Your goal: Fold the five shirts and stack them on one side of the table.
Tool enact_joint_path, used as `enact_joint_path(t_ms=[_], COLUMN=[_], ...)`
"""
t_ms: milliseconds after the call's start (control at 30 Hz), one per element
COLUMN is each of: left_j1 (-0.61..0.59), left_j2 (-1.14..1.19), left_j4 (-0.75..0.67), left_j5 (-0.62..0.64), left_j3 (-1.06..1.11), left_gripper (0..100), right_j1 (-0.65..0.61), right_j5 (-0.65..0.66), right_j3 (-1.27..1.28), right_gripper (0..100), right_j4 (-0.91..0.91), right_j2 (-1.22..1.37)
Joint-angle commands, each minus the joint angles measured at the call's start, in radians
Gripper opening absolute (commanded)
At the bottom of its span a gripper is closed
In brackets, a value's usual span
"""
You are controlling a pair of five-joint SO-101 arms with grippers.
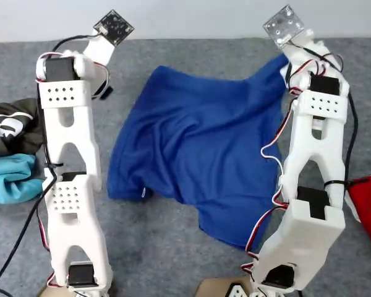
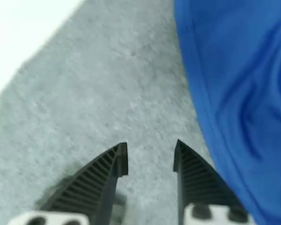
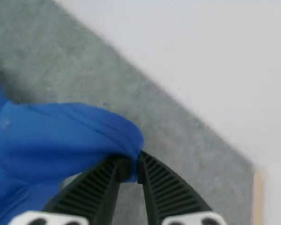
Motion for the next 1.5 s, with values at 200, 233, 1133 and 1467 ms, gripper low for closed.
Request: enact_joint_path(t_ms=[200,233,1133,1467], left_j1=[-0.092,-0.101,-0.103,-0.015], left_j2=[-0.025,-0.025,-0.795,-0.825], left_j4=[0.049,0.051,0.048,0.002], left_j5=[0.015,0.015,-0.255,-0.437], left_j3=[-0.038,-0.038,1.191,1.386], left_gripper=[17,17,17,17], right_j1=[-0.016,-0.016,-0.070,-0.076], right_j5=[-0.097,-0.097,-0.137,-0.153], right_j3=[-0.066,-0.066,-0.028,0.308], right_gripper=[18.8,19.0,18.8,18.8], right_j4=[0.199,0.219,1.012,1.010], right_j2=[-0.116,-0.125,-0.433,-0.670])
